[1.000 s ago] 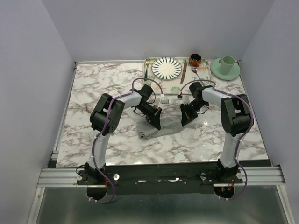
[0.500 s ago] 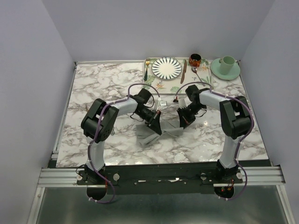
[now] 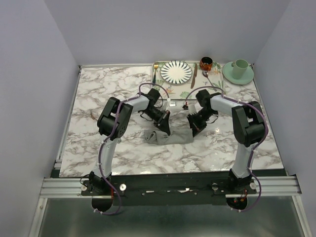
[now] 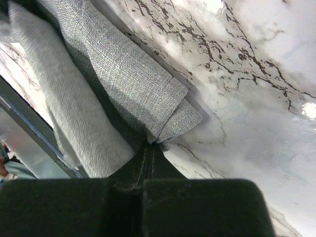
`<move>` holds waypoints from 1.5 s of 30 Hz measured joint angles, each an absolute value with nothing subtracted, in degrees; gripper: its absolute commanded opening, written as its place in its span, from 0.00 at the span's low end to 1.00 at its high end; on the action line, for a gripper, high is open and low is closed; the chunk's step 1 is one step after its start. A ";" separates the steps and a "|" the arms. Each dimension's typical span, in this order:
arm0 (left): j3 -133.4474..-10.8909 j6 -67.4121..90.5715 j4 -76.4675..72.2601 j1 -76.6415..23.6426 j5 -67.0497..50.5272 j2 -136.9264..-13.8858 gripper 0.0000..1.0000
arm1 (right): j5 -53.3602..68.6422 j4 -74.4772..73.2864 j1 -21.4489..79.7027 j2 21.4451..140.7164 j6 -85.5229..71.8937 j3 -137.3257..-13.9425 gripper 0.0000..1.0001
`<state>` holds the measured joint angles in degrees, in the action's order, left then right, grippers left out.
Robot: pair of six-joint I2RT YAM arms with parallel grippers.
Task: Fold the napkin into a case and place the utensils inside
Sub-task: Fold the 2/3-rectangle-folded napkin at the center of the board, then smooth out the smaller rectangle-folded napkin at the center of the board.
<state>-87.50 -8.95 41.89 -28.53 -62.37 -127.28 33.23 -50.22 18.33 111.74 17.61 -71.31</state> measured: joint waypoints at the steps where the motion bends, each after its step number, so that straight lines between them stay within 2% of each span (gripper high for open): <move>1: -87.44 -9.30 42.15 -28.34 -62.37 -128.01 0.00 | 33.23 -50.33 18.33 111.81 17.67 -71.42 0.01; 11: -81.01 -7.99 39.59 -26.70 -66.98 -128.27 0.00 | 33.23 -50.72 18.35 112.01 18.65 -71.94 0.01; 17: -75.96 -4.10 36.18 -26.70 -68.82 -126.72 0.00 | 33.30 -51.48 18.44 112.03 19.77 -72.36 0.07; 26: -75.83 -2.98 35.70 -26.52 -68.86 -126.78 0.00 | 32.14 -55.13 18.02 110.41 20.69 -75.16 0.23; 29: -75.88 -3.11 35.86 -26.48 -68.90 -126.87 0.00 | 31.46 -56.90 17.12 108.64 21.37 -76.01 0.34; 31: -76.07 -3.14 36.07 -26.46 -69.08 -127.09 0.00 | 31.27 -57.39 16.75 106.96 22.31 -76.62 0.46; 33: -76.18 -3.14 36.18 -26.35 -69.36 -127.33 0.00 | 31.44 -57.63 16.23 104.71 23.42 -77.43 0.52; 39: -76.77 -3.40 37.04 -26.30 -69.71 -127.85 0.00 | 32.80 -56.51 18.83 101.45 26.33 -79.18 0.52; 42: -77.28 -3.64 37.87 -26.30 -69.73 -128.16 0.00 | 32.80 -55.22 21.39 101.47 27.03 -79.57 0.45; 45: -77.80 -3.81 38.74 -26.26 -69.76 -128.55 0.00 | 33.04 -53.98 23.88 101.73 27.29 -79.57 0.45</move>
